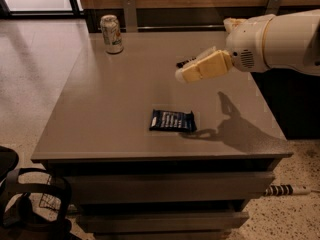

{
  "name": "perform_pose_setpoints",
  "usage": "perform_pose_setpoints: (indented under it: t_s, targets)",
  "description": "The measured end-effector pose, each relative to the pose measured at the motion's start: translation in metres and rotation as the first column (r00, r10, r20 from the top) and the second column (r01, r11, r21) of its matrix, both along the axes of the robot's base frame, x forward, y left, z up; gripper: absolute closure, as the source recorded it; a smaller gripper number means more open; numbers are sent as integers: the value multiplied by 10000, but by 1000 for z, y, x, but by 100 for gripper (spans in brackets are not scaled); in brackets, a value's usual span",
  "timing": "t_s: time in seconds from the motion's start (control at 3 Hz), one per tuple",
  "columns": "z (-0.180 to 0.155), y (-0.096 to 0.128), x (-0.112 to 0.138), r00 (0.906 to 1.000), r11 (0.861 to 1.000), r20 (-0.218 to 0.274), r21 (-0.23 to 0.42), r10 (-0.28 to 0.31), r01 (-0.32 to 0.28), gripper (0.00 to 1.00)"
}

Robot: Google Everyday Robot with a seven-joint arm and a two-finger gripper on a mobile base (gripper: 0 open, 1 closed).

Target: Knock 7up can over

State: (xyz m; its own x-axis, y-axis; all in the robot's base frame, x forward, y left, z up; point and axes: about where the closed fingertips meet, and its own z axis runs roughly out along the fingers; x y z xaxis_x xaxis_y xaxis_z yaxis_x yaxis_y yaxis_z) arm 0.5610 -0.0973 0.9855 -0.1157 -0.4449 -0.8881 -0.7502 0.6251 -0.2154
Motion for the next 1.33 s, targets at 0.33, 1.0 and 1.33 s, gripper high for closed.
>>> perform_pose_setpoints:
  t_s: [0.33,1.0,1.33]
  targets:
    - [12,-6,11,9979,9989,449,99,-466,462,0]
    - [14,1,31,9968,9980,604,384,-517,494,0]
    - [18,17,82,9926,9931,961,971,-745,652,0]
